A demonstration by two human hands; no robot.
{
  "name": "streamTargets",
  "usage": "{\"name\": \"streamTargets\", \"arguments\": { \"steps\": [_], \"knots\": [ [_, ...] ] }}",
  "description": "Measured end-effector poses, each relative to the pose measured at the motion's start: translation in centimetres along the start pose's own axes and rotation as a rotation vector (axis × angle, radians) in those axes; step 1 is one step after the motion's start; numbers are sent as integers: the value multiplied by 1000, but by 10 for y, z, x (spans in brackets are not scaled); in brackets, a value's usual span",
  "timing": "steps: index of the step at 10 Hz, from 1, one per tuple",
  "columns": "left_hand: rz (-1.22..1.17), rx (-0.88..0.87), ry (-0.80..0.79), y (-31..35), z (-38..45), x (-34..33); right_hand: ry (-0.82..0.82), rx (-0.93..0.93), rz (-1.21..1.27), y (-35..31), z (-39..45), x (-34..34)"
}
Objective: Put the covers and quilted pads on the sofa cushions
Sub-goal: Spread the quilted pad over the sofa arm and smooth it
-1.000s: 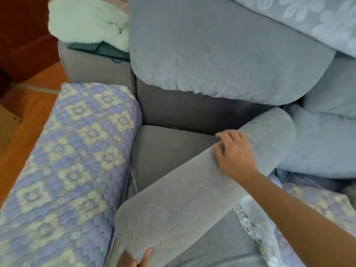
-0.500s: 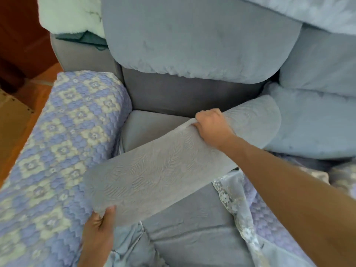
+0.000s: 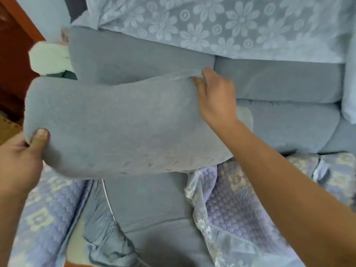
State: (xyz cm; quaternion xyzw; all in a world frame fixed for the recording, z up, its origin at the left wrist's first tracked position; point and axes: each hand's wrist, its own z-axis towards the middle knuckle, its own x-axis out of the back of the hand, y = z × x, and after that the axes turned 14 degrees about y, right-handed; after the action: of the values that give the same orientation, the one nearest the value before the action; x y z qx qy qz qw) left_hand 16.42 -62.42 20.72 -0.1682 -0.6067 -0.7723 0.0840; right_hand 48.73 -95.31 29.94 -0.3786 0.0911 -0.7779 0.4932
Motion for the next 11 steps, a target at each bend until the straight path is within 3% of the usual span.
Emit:
{"name": "streamTargets", "arguments": {
  "steps": [1, 2, 3, 4, 5, 6, 7, 8, 9, 10, 11],
  "knots": [
    [-65, -52, -124, 92, -23, -19, 63, -41, 92, -14, 34, 24],
    [-133, 17, -291, 118, -56, -50, -14, -169, 40, -6, 53, 43],
    [-134, 136, -439, 115, -114, -107, -1, -270, -147, 30, 50, 68],
    [-118, 234, -582, 110, -180, -175, 101, -342, -330, 89, 53, 111],
    [-16, 260, -798, 107, -255, -241, 84, -471, -560, 172, 31, 151],
    [147, 341, -1199, 109, -322, -272, -265, -694, -756, 246, -36, 167],
    [309, 335, -1539, 91, -353, -255, -773, -815, -730, 271, -112, 148],
    [422, 294, -1469, 44, -332, -207, -579, -887, -701, 241, -146, 110],
    [618, 380, -1250, -9, -267, -142, -422, -618, -632, 197, -141, 67],
    [801, 489, -884, -59, -206, -77, -539, -440, -487, 145, -127, 5],
    [829, 605, -711, -104, -149, -27, -753, -421, -349, 98, -130, -81]
  ]
}}
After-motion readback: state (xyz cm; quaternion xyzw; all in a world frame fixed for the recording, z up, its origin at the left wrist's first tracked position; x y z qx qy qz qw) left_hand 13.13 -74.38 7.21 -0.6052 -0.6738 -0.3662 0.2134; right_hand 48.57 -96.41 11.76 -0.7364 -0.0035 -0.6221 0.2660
